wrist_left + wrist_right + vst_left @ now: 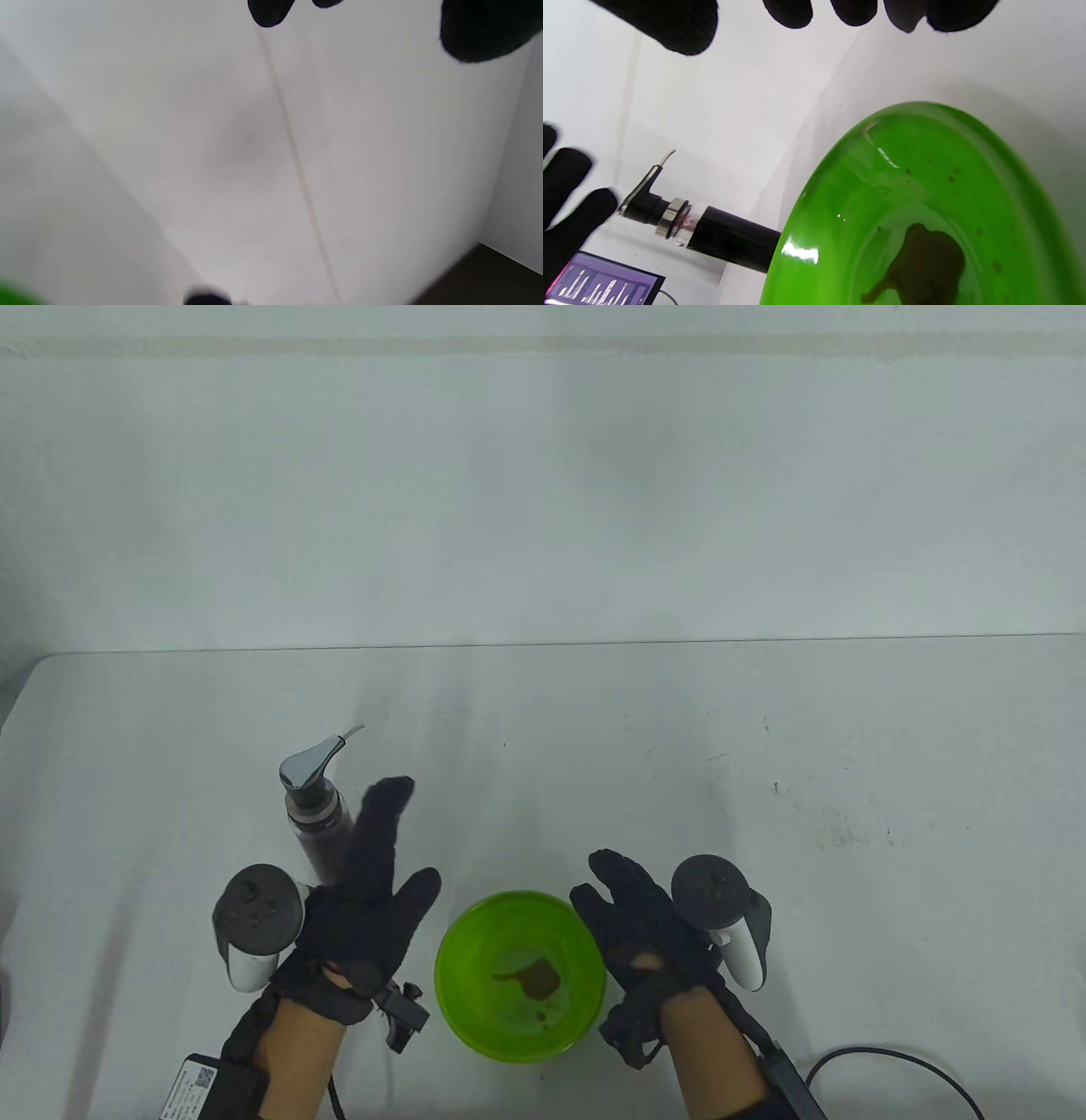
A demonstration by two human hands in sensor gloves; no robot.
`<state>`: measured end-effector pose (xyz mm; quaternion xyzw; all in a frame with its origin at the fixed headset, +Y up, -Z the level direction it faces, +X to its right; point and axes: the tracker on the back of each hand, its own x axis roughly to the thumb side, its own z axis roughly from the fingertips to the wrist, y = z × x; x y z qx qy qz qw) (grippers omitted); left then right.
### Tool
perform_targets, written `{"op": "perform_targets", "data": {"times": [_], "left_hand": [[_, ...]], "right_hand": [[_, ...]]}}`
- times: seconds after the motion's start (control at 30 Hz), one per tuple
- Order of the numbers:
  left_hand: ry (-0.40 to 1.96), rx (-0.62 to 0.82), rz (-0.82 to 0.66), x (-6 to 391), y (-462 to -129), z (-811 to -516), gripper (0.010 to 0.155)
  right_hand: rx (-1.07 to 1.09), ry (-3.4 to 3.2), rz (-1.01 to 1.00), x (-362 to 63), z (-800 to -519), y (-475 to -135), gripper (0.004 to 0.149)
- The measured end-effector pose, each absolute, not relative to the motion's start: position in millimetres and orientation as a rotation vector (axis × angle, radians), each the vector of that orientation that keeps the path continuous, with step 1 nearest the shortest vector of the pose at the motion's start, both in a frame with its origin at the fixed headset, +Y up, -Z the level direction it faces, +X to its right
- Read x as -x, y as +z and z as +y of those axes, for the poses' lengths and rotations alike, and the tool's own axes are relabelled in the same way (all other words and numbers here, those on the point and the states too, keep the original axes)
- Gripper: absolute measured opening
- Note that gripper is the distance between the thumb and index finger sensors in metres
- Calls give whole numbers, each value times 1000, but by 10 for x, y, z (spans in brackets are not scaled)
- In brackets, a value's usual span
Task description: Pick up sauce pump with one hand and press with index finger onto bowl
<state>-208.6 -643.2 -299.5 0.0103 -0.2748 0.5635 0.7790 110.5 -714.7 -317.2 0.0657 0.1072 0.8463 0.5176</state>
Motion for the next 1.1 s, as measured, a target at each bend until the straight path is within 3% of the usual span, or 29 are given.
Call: {"op": "perform_targets", "data": {"times": [0.1,0.37,0.67,0.83,1.1], "left_hand": [[1290,154,-612,1925,-3036,-6690,97],[1315,264,-611,1865,-3138,-7160,100],[1263,262,-601,1959,-3150,-7245,98],[1244,255,-601,1965,-3154,-7247,98],[1195,258,-611,1931,-3146,-7251,98]], "right_hand": [[-212,2011,260,-1087,-7143,-3166,72],[-413,1946,293,-1009,-7114,-3136,85],[-589,1813,453,-876,-7189,-3134,79],[-584,1807,469,-855,-7213,-3132,70],[-584,1795,475,-862,-7212,-3137,68]]}}
